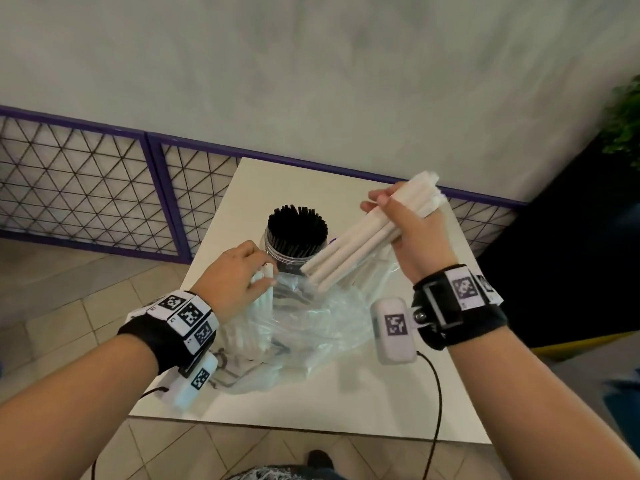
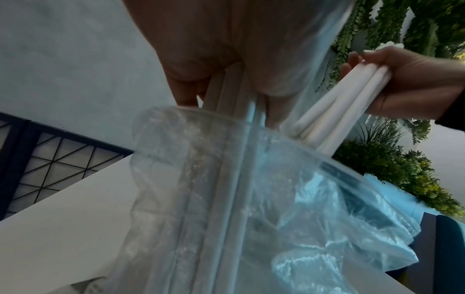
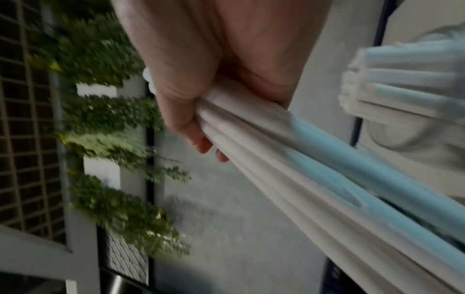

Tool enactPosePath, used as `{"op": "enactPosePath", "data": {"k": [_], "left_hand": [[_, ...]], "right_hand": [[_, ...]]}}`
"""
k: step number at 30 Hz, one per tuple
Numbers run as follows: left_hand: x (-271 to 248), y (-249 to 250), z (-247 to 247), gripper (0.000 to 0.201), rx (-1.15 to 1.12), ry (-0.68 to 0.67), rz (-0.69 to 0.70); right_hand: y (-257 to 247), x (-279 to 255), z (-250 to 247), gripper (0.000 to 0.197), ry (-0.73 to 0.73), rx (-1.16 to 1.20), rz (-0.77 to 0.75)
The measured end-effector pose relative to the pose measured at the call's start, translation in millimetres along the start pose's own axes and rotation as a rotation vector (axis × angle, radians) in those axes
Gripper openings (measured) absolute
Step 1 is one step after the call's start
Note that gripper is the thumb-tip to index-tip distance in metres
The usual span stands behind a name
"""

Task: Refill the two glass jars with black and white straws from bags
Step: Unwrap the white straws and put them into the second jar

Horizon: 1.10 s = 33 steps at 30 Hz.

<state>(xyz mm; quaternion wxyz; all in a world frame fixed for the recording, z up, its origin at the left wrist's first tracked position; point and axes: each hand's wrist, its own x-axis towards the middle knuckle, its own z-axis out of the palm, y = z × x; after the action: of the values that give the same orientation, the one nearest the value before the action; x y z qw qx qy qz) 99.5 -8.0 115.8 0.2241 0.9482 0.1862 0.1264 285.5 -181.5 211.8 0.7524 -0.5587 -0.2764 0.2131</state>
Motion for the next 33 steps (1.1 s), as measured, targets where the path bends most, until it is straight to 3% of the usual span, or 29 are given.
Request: {"op": "enactPosePath", "data": {"k": [4,8,18,22,25,27,33], "left_hand": [[0,2,0,0.023,0.010,-0.003,-0.020],[-2,1,2,0.022,0.006,0.003,-0.029],[-4,-2,0,0.021,0.005,-0.015,-0.063],[-4,-2,-1,0.024,0.013,-0.011,-0.063],[-3,-2,0,0.022,0.013,-0.006,-0.062],[-3,-2,0,0.021,0.008,-0.005,-0.056],[-3,-4,0,0.019,0.002,0.010,-0.043]], "right_hand": [[-27,32,-30,0.013,0.188,0.092,-0.108],[-15,57,-46,0.017,0.307,0.076,-0.110],[21,77,-39,0.013,0.395,-0.143,-0.080],[39,82,-36,0.028,0.421,-0.255,-0.036],[48,83,-36,0.037,0.394,-0.311,0.022],[52,83,-40,0.045,0.328,-0.348,-0.036],[66,73,-56,0.044,-0.054,-0.849,-0.148]]}}
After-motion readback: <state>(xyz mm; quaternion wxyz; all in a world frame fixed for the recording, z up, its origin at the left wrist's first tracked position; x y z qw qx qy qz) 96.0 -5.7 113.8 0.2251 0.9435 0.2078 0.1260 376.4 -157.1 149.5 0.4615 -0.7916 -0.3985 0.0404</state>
